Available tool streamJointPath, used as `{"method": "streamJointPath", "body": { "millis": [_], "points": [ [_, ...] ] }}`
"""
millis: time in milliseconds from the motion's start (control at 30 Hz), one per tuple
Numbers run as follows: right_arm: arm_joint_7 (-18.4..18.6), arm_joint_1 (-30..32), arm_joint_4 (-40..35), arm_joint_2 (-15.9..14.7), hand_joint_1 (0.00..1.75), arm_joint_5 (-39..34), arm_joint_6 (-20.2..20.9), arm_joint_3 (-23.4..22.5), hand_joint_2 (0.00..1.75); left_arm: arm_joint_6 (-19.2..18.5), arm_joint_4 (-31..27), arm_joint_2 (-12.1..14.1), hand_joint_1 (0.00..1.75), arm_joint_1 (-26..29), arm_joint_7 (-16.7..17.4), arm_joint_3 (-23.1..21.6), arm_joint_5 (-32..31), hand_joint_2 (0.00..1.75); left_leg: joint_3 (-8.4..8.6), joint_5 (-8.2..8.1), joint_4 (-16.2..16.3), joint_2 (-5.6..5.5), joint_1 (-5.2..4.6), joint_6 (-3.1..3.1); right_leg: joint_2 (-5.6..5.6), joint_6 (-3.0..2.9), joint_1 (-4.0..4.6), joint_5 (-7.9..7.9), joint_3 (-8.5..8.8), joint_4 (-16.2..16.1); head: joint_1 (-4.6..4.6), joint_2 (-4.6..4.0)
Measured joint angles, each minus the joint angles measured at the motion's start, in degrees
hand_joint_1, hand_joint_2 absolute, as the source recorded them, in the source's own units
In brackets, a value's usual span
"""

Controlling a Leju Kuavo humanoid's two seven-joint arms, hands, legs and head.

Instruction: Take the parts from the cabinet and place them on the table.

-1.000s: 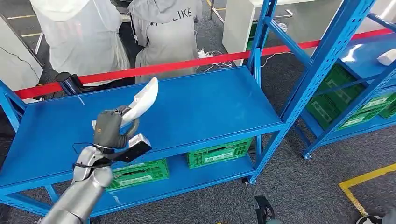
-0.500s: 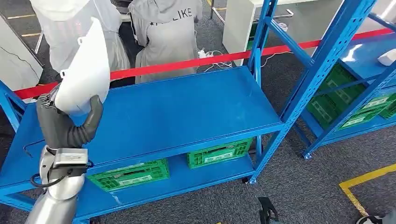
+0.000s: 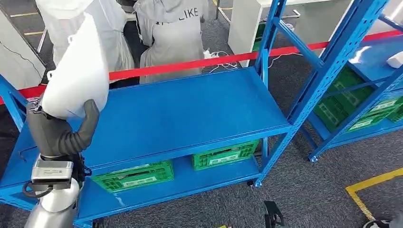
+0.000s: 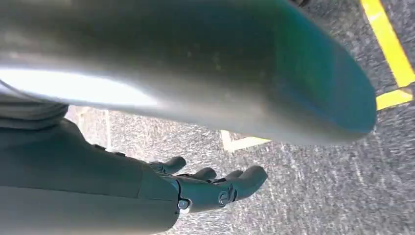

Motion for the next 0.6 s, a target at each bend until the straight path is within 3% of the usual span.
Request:
{"method": "streamJointPath", "body": {
  "millis": [67, 100, 133, 167, 267, 300, 333, 400, 433, 467, 500, 533, 600],
  "points": [
    [0.00, -0.08, -0.02, -0.02, 0.00, 0.00, -0.02, -0.20, 0.00, -0.02, -0.13, 0.00, 1.75, 0.02, 0.00, 0.00, 0.02, 1.75, -0.90, -0.11, 1.12, -0.06, 0.34, -0.51, -0.03, 0.21, -0.32, 4.11, 4.92, -8.80, 0.00, 0.00],
    [0.00, -0.18, -0.02, -0.02, 0.00, 0.00, -0.02, -0.35, 0.00, -0.02, -0.33, 0.00, 1.75, -0.02, 0.00, 0.00, 0.02, 1.75, -1.49, -0.27, 2.04, -0.06, 0.43, -1.00, -0.03, 0.32, -0.55, 4.95, 7.46, -13.95, 0.02, 0.00],
    [0.02, -0.25, -0.02, 0.13, 0.00, -0.02, 0.00, -0.42, 0.00, -0.02, -0.53, 0.02, 1.75, 0.01, 0.02, 0.00, 0.02, 1.75, -1.89, -0.30, 2.43, -0.15, -0.01, -1.64, 0.28, 0.11, -0.08, 5.12, 6.76, -12.96, 0.20, 0.00],
    [-0.05, -0.26, 0.00, 0.13, 0.00, -0.04, 0.00, -0.46, 0.00, -0.13, -0.59, 0.00, 1.75, 0.03, 0.00, 0.00, 0.02, 1.75, -2.00, -0.29, 2.67, -0.32, -0.01, -1.92, 0.41, -0.87, -0.21, 5.46, 6.53, -12.78, 0.11, 0.00],
    [0.02, -0.19, 0.00, 0.15, 0.00, -0.09, 0.09, -0.53, 0.00, -0.20, -0.79, 0.04, 1.75, 0.00, 0.02, 0.00, 0.00, 1.75, -2.04, 0.69, 2.09, -0.38, 0.17, -3.17, 0.32, -2.19, 0.03, 6.31, 5.98, -12.94, 0.07, 0.00],
    [0.02, -0.26, -0.02, 0.24, 0.00, -0.09, 0.17, -0.53, 0.00, -0.18, -0.81, 0.09, 1.75, 0.03, 0.00, 0.02, 0.02, 1.75, -2.40, -0.09, 2.54, -0.32, 0.33, -3.53, 0.07, -2.78, -0.17, 6.85, 5.66, -13.10, 0.06, 0.00],
    [0.02, -0.31, 0.00, 0.22, 0.00, -0.09, 0.15, -0.55, 0.00, -0.20, -0.83, 0.13, 1.75, 0.00, 0.04, 0.02, 0.02, 1.75, -3.31, -2.84, 4.67, -0.18, 0.37, -3.87, 0.08, -3.17, -0.18, 7.33, 5.23, -13.20, -0.15, 0.00],
    [0.02, -0.29, 0.00, 0.22, 0.00, -0.09, 0.11, -0.64, 0.00, -0.24, -0.87, 0.15, 1.75, 0.02, 0.04, 0.02, 0.00, 1.75, -6.08, -8.68, 13.36, -0.05, 0.56, -4.39, -0.04, -3.36, -0.11, 8.25, 4.00, -13.19, -0.17, 0.00],
    [0.02, -0.28, -0.02, 0.22, 0.00, -0.09, 0.11, -0.68, 0.00, -0.33, -0.87, 0.18, 1.75, 0.10, 0.11, 0.02, 0.00, 1.75, -7.17, -10.89, 17.45, -0.04, 0.57, -4.46, -0.16, -3.37, -0.05, 8.74, 3.30, -13.17, -0.17, 0.00],
    [0.02, -0.28, -0.02, 0.22, 0.00, -0.09, 0.09, -0.70, 0.00, -0.37, -0.85, 0.22, 1.75, 0.19, 0.18, 0.02, 0.00, 1.75, -7.29, -12.10, 19.81, -0.04, 0.57, -4.43, -0.21, -3.35, 0.01, 9.29, 2.56, -13.15, -0.17, 0.00],
    [0.02, -0.28, -0.02, 0.22, 0.00, -0.09, 0.09, -0.79, 0.00, -0.39, -0.85, 0.24, 1.75, 0.25, 0.31, 0.02, -0.02, 1.75, -6.02, -11.98, 19.25, -0.04, 0.57, -4.35, -0.25, -3.31, 0.07, 9.83, 1.91, -13.14, -0.17, 0.00],
    [0.02, -0.29, -0.02, 0.22, 0.00, -0.09, 0.09, -0.88, 0.00, -0.39, -0.87, 0.24, 1.75, 0.25, 0.39, 0.02, -0.13, 1.75, -3.48, -11.04, 16.28, -0.05, 0.56, -4.09, -0.26, -3.23, 0.13, 10.37, 1.28, -13.14, -0.15, 0.00],
    [-0.02, -0.35, 0.00, 0.24, 0.00, -0.20, 0.09, -0.94, 0.00, -0.39, -1.12, 0.20, 1.75, 0.12, 0.52, 0.02, -0.26, 1.75, 5.12, -8.56, 4.63, -0.04, 0.39, -3.06, -0.21, -2.99, 0.26, 11.54, 0.22, -13.14, -0.15, 0.00]
  ]
}}
